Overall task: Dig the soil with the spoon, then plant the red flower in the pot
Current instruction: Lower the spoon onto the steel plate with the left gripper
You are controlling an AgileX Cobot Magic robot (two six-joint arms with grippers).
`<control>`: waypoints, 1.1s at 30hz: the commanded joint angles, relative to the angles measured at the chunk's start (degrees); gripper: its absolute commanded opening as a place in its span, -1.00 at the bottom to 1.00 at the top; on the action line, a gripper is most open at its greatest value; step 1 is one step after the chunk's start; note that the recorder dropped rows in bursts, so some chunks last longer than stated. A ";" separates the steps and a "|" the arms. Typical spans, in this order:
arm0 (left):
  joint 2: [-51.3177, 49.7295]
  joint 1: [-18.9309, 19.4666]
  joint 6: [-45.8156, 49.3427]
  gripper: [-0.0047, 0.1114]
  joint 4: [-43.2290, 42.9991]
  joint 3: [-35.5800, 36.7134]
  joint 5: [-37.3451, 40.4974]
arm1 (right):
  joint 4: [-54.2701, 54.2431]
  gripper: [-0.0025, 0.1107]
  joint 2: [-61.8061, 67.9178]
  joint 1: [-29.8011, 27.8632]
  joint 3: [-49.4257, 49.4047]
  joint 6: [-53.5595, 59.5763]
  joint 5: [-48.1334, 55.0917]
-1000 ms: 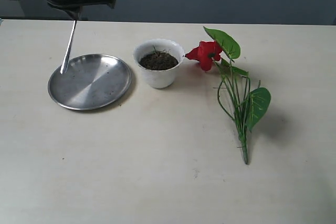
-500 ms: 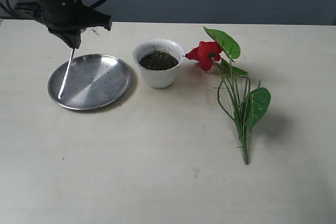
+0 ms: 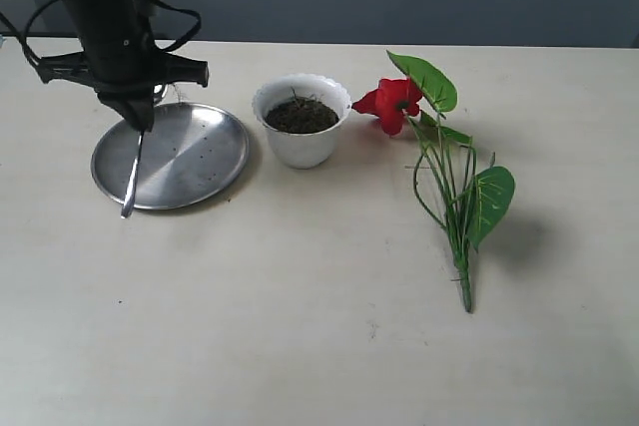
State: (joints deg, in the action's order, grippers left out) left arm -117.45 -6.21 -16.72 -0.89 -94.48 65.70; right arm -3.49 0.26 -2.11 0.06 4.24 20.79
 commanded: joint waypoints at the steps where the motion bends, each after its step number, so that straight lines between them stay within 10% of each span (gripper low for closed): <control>1: -1.20 1.67 0.17 -0.91 1.31 -2.51 0.87 | 0.04 -0.96 -0.26 0.13 -0.06 0.07 -0.14; 33: -13.15 1.56 2.74 -0.91 1.53 -15.83 4.26 | 0.04 -0.96 -0.26 0.13 -0.06 0.07 -0.14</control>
State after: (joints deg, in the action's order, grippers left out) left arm -130.66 -4.63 -14.05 1.17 -109.95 69.71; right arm -3.49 0.26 -2.11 0.06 4.24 20.79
